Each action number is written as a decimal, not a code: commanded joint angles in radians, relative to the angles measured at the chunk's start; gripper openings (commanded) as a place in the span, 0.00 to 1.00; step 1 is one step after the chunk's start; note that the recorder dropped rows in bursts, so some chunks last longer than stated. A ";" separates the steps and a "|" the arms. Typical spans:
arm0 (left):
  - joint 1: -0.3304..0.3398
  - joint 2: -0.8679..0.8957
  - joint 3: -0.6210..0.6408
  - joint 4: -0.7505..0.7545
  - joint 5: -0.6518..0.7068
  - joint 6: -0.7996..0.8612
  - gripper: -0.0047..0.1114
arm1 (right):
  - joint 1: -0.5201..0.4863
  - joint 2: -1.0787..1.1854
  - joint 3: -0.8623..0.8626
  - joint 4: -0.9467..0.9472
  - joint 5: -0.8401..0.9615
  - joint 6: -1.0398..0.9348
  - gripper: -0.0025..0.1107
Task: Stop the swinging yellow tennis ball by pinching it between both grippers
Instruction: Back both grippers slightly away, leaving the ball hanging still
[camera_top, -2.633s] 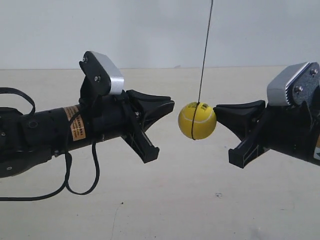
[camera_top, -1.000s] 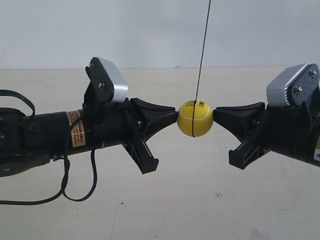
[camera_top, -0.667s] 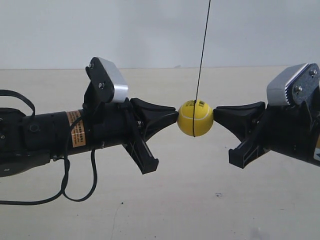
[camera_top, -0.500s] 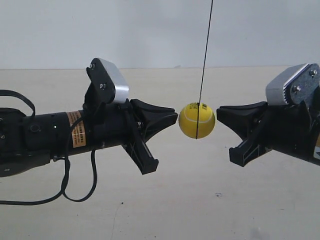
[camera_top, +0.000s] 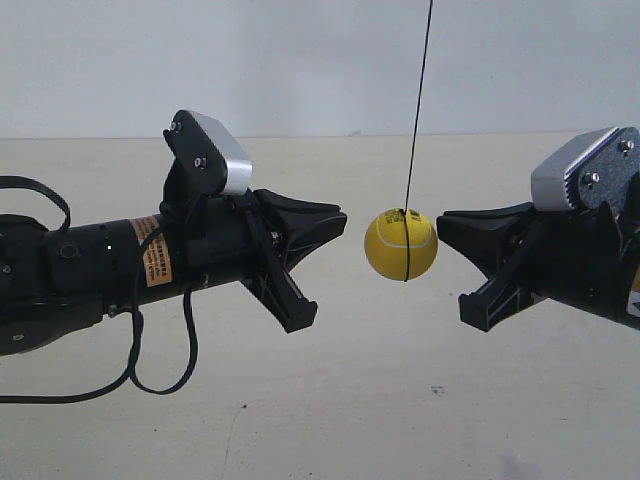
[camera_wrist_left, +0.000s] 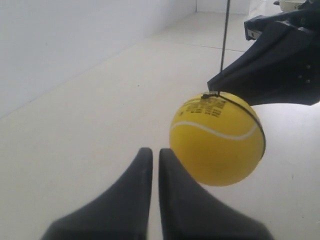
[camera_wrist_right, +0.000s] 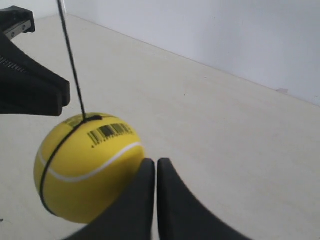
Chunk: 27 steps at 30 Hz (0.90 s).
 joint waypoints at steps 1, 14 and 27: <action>-0.003 0.001 -0.003 -0.013 -0.015 0.005 0.08 | 0.003 0.002 -0.005 0.006 0.001 -0.004 0.02; -0.003 0.001 -0.001 0.055 0.008 -0.040 0.08 | 0.003 0.002 -0.005 -0.037 0.001 0.030 0.02; -0.005 0.048 -0.003 0.155 -0.065 -0.085 0.08 | 0.003 0.002 -0.005 -0.054 -0.004 0.038 0.02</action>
